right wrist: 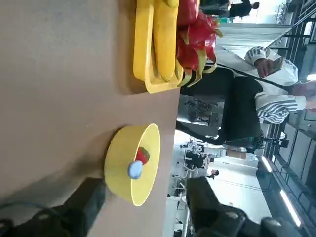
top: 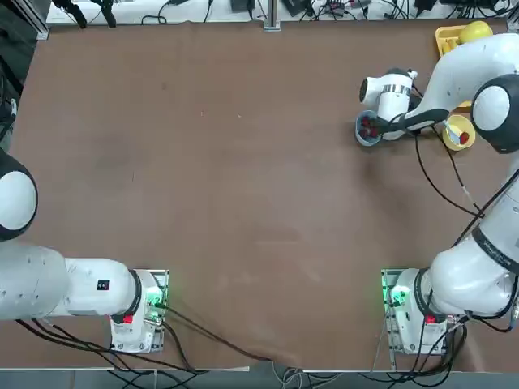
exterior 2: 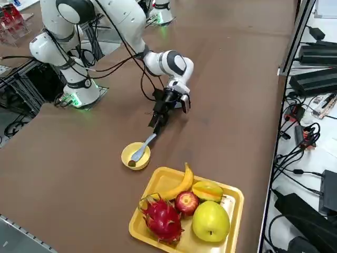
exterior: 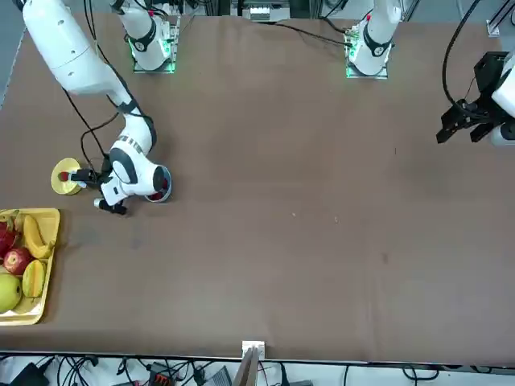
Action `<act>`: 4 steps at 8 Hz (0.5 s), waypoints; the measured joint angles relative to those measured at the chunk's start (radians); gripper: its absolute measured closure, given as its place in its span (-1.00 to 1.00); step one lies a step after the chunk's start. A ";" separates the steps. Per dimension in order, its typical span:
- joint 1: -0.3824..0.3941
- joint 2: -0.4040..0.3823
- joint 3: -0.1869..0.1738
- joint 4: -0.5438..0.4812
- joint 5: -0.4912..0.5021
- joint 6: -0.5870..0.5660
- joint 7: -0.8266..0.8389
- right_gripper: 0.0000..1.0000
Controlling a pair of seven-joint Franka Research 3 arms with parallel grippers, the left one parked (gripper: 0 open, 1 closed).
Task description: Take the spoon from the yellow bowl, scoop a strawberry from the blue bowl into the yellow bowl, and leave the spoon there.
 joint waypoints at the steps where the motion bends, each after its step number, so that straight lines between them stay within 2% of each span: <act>1: 0.001 -0.015 0.031 0.010 0.036 -0.003 -0.018 -1.00; 4: 0.003 -0.128 0.105 0.091 0.223 -0.007 -0.185 -1.00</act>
